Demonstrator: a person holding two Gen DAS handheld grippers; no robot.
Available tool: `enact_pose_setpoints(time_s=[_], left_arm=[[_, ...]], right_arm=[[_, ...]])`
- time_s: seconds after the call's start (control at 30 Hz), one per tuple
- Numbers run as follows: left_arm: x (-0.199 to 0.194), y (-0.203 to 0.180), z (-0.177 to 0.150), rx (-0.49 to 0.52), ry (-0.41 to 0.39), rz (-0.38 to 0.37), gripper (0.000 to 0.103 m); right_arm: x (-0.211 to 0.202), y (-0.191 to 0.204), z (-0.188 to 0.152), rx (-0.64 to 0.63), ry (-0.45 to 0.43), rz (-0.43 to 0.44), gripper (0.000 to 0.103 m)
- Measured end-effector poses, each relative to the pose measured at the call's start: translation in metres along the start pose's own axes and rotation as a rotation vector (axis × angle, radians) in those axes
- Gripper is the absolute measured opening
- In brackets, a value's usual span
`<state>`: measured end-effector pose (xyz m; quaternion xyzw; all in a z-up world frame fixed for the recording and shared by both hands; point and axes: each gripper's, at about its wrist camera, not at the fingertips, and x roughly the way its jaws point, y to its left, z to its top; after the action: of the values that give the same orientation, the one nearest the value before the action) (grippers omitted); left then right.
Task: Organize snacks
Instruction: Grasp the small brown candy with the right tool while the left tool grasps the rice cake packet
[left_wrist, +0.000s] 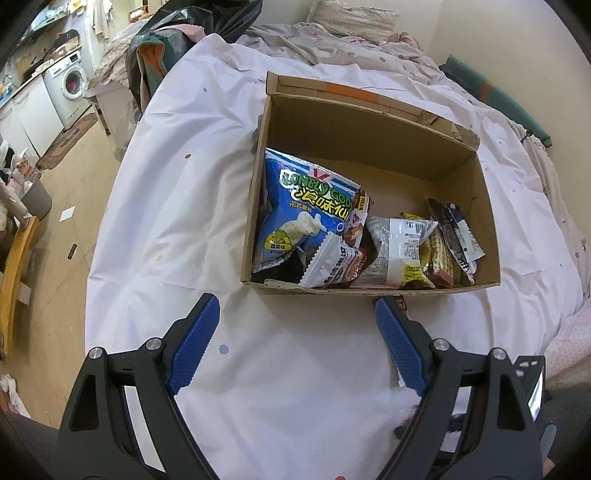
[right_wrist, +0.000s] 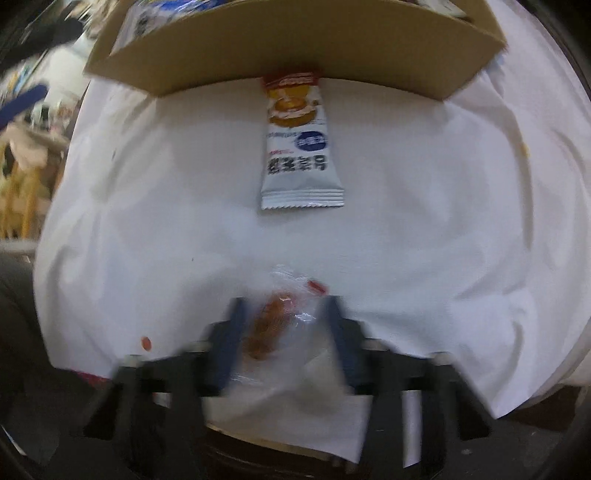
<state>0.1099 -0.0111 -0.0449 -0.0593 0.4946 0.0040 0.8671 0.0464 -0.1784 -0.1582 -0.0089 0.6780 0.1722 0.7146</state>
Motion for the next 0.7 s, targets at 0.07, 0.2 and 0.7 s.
enact_pose_setpoints(time_s=[0.07,0.2,0.7], left_arm=[[0.001,-0.002,-0.001,0.003,0.006,-0.003,0.084],[0.004,-0.008,-0.002,0.017,0.009,-0.010,0.084],[0.063,-0.098,-0.038,0.050,0.142,-0.001,0.084]], right_arm=[[-0.001,0.009,-0.002,-0.062,-0.013,-0.020,0.017],[-0.016,0.004,0.001,-0.039,-0.083,0.003,0.017],[-0.087,-0.092,0.004,0.369,-0.393,0.081,0.017]])
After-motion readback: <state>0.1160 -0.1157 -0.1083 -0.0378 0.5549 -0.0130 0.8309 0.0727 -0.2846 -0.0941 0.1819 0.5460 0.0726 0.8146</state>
